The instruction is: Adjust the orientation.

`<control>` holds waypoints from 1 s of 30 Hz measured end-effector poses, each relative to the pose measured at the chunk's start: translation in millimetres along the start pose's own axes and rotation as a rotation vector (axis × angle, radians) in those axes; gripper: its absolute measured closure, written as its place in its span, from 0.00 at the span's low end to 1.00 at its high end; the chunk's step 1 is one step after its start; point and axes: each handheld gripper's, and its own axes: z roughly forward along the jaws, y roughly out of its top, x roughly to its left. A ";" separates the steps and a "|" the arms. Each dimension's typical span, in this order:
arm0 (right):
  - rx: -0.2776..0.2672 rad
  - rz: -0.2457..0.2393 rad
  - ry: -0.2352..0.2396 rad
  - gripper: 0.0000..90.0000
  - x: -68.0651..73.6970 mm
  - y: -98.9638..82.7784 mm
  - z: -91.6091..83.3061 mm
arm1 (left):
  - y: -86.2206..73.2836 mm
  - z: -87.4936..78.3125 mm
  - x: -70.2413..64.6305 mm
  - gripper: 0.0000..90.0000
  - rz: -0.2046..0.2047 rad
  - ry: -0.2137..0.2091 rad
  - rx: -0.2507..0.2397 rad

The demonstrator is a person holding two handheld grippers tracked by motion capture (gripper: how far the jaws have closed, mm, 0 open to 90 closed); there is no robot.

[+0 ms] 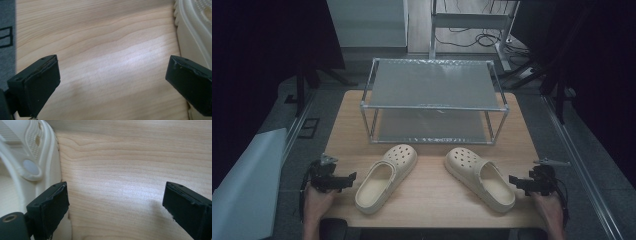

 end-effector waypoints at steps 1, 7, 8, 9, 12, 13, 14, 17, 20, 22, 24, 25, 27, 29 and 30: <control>-0.004 -0.009 -0.004 0.06 0.1 -0.3 0.9 | -0.3 1.3 -0.2 0.00 0.002 -0.011 -0.008; -0.022 -0.039 -0.038 0.00 0.5 -3.1 1.9 | -5.3 4.9 3.2 0.00 -0.014 -0.041 -0.028; -0.023 -0.038 -0.040 0.00 0.3 -3.3 1.8 | -5.7 4.7 4.4 0.00 -0.024 -0.047 -0.039; -0.025 -0.038 -0.043 0.00 -0.1 -3.7 1.6 | -6.1 4.4 5.5 0.00 -0.033 -0.051 -0.056; -0.028 -0.036 -0.041 0.00 -1.3 -4.3 1.4 | -5.9 2.6 7.8 0.00 -0.049 -0.059 -0.083; -0.031 -0.035 -0.042 0.00 -1.4 -4.4 1.5 | -6.0 2.3 8.0 0.00 -0.047 -0.063 -0.088; -0.033 -0.036 -0.041 0.00 -1.6 -4.4 1.1 | -6.3 2.4 7.9 0.00 -0.041 -0.070 -0.095; -0.039 -0.033 -0.036 0.00 -1.9 -4.3 0.0 | -5.7 3.4 7.0 0.00 -0.034 -0.075 -0.087; -0.046 -0.032 -0.037 0.00 -2.1 -4.7 0.6 | -4.8 4.1 5.4 0.00 -0.022 -0.077 -0.080; -0.045 -0.031 -0.035 0.00 -2.1 -4.9 0.8 | -4.1 4.5 3.7 0.00 -0.009 -0.071 -0.074; -0.047 -0.033 -0.036 0.00 -1.8 -4.8 0.9 | -3.9 4.4 2.6 0.00 0.006 -0.065 -0.065; -0.048 -0.033 -0.035 0.00 -1.7 -4.7 0.9 | -4.4 3.9 1.0 0.00 0.021 -0.066 -0.061; -0.050 -0.034 -0.039 0.00 -1.3 -4.8 0.3 | -5.4 2.9 -2.1 0.00 0.046 -0.058 -0.046; -0.053 -0.032 -0.039 0.00 -1.5 -5.0 -1.0 | -6.2 1.9 -5.1 0.00 0.073 -0.049 -0.030; -0.053 -0.032 -0.037 0.00 -1.9 -5.0 -1.5 | -6.3 1.9 -6.2 0.00 0.078 -0.051 -0.026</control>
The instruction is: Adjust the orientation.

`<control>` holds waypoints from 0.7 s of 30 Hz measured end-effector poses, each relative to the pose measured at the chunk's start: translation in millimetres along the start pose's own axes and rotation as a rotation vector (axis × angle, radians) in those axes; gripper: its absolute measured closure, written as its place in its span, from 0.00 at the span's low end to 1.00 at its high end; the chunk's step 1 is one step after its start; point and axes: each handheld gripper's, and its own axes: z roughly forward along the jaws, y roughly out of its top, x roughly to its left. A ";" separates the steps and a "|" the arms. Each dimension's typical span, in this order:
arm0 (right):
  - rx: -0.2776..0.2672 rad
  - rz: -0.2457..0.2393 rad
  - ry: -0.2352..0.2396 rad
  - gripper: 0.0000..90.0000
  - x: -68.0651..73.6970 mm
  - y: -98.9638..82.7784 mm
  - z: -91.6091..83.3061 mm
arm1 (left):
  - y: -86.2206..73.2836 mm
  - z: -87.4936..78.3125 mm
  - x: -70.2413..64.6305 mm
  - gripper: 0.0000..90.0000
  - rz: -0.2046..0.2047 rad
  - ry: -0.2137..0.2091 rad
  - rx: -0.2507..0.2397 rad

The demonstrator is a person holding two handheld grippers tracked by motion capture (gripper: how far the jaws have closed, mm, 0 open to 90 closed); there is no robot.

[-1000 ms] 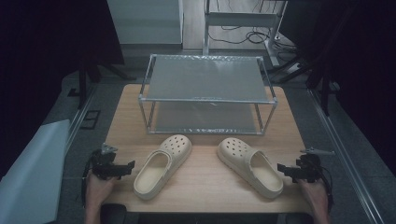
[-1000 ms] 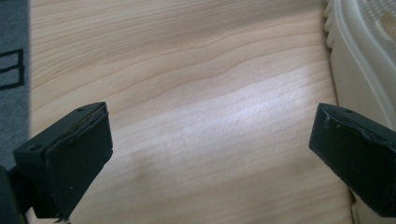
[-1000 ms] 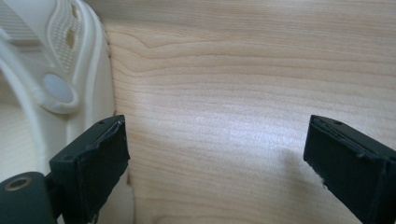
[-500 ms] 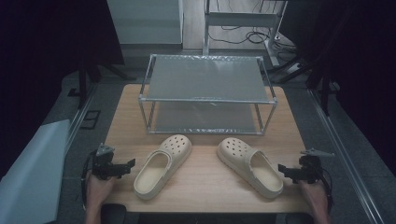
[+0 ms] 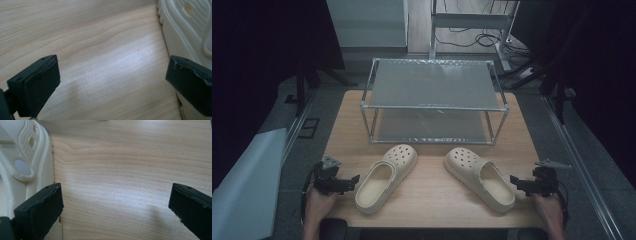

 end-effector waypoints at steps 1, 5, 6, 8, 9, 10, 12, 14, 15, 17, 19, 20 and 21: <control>-0.001 0.001 -0.001 0.00 -0.2 0.0 -0.1 | 0.1 0.4 -1.8 0.00 0.005 -0.005 0.008; 0.004 0.000 -0.001 0.00 0.2 -0.6 0.5 | 1.2 3.5 -9.4 0.00 0.029 -0.025 0.034; 0.002 -0.001 -0.002 0.00 0.8 -0.6 0.9 | 1.4 3.4 -10.4 0.00 0.031 -0.021 0.031; 0.000 -0.002 -0.003 0.00 1.6 -0.5 1.2 | 2.0 2.2 -12.2 0.00 0.035 -0.015 0.034; 0.001 -0.002 -0.001 0.00 1.9 -0.4 1.3 | 2.0 2.2 -12.2 0.00 0.035 -0.015 0.034; 0.005 -0.005 0.000 0.00 2.2 -0.4 1.6 | 1.8 1.4 -13.9 0.00 0.037 -0.013 0.038; 0.008 -0.004 -0.002 0.00 2.8 -0.7 2.5 | 1.2 1.1 -16.2 0.00 0.036 -0.024 0.045; 0.009 -0.005 -0.003 0.00 3.0 -0.8 2.9 | 1.0 0.8 -18.7 0.00 0.040 -0.031 0.050; 0.010 -0.006 -0.002 0.00 3.2 -0.7 2.8 | 0.9 0.7 -20.4 0.00 0.045 -0.034 0.053; 0.006 -0.008 -0.001 0.00 3.5 -0.3 2.3 | 1.1 0.2 -27.4 0.00 0.061 -0.043 0.058; 0.007 -0.008 0.000 0.00 3.5 -0.1 2.1 | 1.2 -0.1 -29.1 0.00 0.066 -0.045 0.060; 0.006 -0.008 -0.001 0.00 3.7 -0.2 2.4 | 1.1 -0.8 -35.0 0.00 0.077 -0.052 0.066; 0.008 -0.009 0.000 0.00 3.7 -0.1 2.3 | 1.0 -1.0 -36.8 0.00 0.079 -0.053 0.067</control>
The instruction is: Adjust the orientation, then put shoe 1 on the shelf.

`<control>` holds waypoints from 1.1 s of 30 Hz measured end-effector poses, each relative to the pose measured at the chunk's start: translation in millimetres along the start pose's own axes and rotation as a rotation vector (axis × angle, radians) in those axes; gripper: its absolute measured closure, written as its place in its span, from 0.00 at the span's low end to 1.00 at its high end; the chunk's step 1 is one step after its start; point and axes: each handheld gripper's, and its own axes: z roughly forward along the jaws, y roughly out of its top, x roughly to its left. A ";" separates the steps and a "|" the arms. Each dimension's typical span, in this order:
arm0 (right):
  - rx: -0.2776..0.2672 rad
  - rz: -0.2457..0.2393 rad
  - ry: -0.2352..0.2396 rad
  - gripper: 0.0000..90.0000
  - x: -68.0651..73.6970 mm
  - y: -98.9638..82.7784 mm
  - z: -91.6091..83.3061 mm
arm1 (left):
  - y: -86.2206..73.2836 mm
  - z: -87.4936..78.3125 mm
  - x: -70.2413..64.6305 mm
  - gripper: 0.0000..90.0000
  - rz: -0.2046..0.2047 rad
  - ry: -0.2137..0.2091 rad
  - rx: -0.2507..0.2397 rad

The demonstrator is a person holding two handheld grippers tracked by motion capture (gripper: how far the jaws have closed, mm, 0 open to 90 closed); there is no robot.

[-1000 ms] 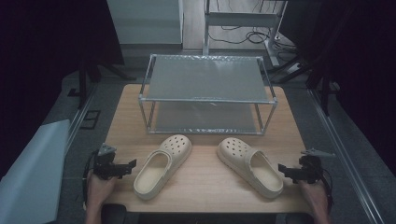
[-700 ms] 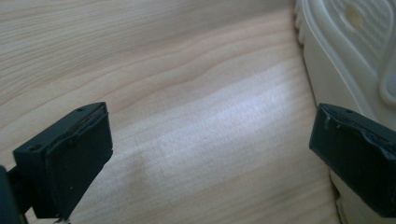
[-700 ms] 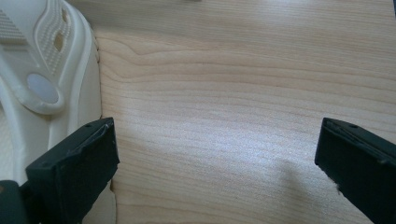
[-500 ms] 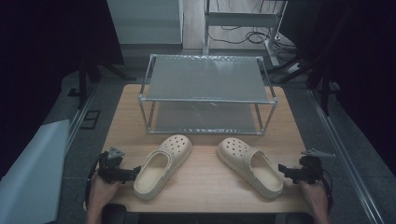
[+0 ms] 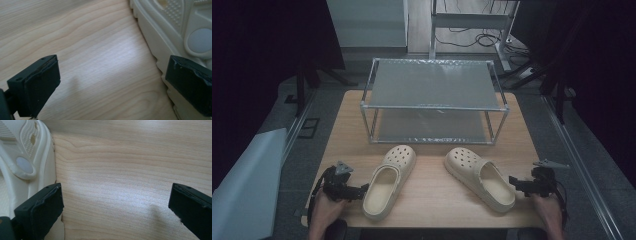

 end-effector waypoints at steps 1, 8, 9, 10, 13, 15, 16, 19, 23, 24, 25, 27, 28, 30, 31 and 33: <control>0.000 0.000 0.000 0.00 0.1 0.1 0.1 | 0.0 -0.3 -2.1 0.00 0.003 -0.003 0.003; 0.000 -0.003 0.001 0.00 1.2 0.5 0.8 | 0.4 -0.3 -14.2 0.00 0.018 -0.024 0.012; -0.001 -0.005 0.000 0.00 1.2 0.5 0.9 | 0.6 -0.1 -15.4 0.00 0.021 -0.027 0.013; -0.001 -0.005 0.000 0.00 1.2 0.5 1.0 | 1.0 0.4 -17.7 0.00 0.025 -0.033 0.014; -0.001 -0.004 -0.001 0.00 1.3 0.4 1.3 | 1.9 0.8 -22.0 0.00 0.033 -0.035 0.015; 0.002 -0.006 0.000 0.00 1.2 0.4 1.3 | 2.1 1.2 -24.0 0.00 0.032 -0.039 0.015; 0.003 -0.008 0.001 0.00 1.0 0.4 1.2 | 2.2 1.7 -25.8 0.00 0.033 -0.045 0.016; 0.002 -0.008 0.001 0.00 1.2 0.3 1.5 | 2.5 2.7 -28.4 0.00 0.031 -0.057 0.016; 0.001 -0.006 0.000 0.00 0.9 0.1 1.2 | 3.5 1.5 -28.4 0.00 0.031 -0.040 0.020; 0.001 -0.005 0.000 0.00 0.7 -0.1 1.0 | 4.0 0.5 -28.0 0.00 0.023 -0.040 0.017; 0.000 -0.005 0.000 0.00 0.2 -0.4 0.7 | 4.6 -0.6 -28.1 0.00 0.028 -0.030 0.021; 0.003 -0.005 0.002 0.00 -0.7 -0.3 0.0 | 5.0 -2.0 -28.0 0.00 0.027 -0.020 0.021; 0.002 -0.004 0.002 0.00 -1.1 -0.2 0.0 | 5.6 -3.7 -27.0 0.00 0.016 -0.026 0.016; 0.006 -0.005 -0.001 0.00 -2.3 0.3 -0.5 | 6.1 -6.0 -25.5 0.00 0.005 -0.031 0.007; 0.006 -0.004 -0.005 0.00 -2.9 0.5 -0.7 | 6.3 -7.1 -24.7 0.00 0.002 -0.031 0.003; 0.011 -0.001 -0.009 0.00 -3.3 0.9 -1.5 | 6.8 -10.3 -23.2 0.00 -0.012 -0.036 -0.011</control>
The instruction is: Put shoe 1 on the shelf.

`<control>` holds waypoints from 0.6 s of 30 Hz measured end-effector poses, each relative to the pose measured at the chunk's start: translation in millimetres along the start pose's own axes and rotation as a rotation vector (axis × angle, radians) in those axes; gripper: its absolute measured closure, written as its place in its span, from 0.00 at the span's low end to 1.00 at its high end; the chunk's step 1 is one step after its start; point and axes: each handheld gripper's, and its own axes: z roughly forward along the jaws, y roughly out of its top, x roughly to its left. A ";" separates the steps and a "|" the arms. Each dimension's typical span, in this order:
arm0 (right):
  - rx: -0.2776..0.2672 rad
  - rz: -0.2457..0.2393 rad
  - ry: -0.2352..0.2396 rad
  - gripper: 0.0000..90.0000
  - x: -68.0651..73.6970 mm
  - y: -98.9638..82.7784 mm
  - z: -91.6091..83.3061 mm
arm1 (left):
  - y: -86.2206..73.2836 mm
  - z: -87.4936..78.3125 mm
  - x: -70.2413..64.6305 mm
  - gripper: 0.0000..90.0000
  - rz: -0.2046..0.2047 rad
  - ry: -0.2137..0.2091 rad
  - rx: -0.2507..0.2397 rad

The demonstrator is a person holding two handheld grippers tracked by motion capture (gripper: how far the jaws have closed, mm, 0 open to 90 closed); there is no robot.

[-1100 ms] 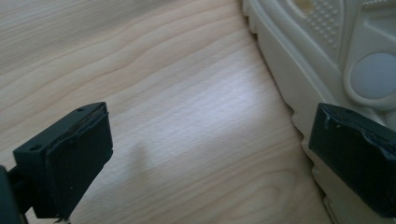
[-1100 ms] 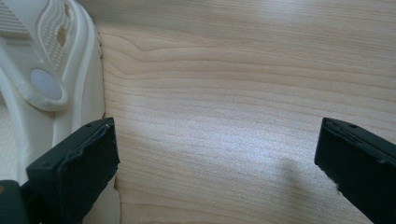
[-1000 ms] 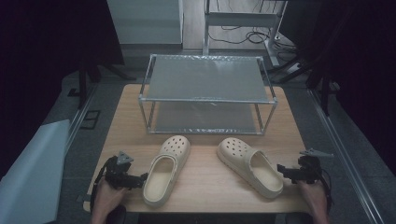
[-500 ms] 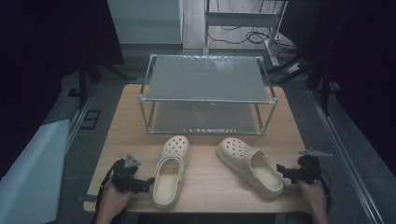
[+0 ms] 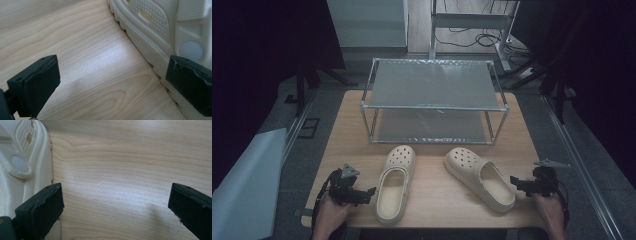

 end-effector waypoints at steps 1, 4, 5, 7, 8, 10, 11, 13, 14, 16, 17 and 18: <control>0.004 0.001 -0.002 0.00 0.1 0.4 -0.5 | 0.5 -1.6 0.4 0.00 -0.005 -0.002 -0.008; 0.016 -0.011 -0.009 0.00 0.8 1.5 -1.1 | 3.0 -6.7 0.4 0.00 -0.015 -0.012 -0.038; 0.021 -0.014 -0.012 0.00 1.0 1.9 -1.2 | 4.3 -8.2 0.1 0.00 -0.017 -0.015 -0.047; 0.025 -0.014 -0.012 0.00 1.2 2.2 -1.3 | 5.7 -9.5 -0.3 0.00 -0.016 -0.016 -0.056; 0.032 -0.013 -0.017 0.00 1.5 2.8 -1.3 | 9.1 -11.5 -2.2 0.00 -0.017 -0.014 -0.068; 0.038 -0.013 -0.020 0.00 1.8 3.1 -1.5 | 11.7 -13.0 -3.5 0.00 -0.013 -0.014 -0.080; 0.038 -0.009 -0.022 0.00 2.0 3.2 -1.6 | 14.2 -14.7 -4.7 0.00 -0.008 -0.017 -0.086; 0.042 -0.001 -0.017 0.00 2.4 3.9 -2.0 | 18.1 -17.1 -7.7 0.00 -0.003 -0.021 -0.099; 0.043 0.000 -0.018 0.00 2.9 4.1 -2.3 | 19.5 -17.9 -9.2 0.00 -0.003 -0.023 -0.107; 0.041 0.007 -0.014 0.00 3.6 4.1 -2.4 | 23.8 -21.2 -13.6 0.00 0.002 -0.038 -0.116; 0.041 0.007 -0.014 0.00 3.6 4.1 -2.4 | 23.8 -21.2 -13.6 0.00 0.002 -0.038 -0.116; 0.040 0.010 -0.012 0.00 3.8 3.8 -2.2 | 26.1 -22.9 -16.1 0.00 0.008 -0.042 -0.119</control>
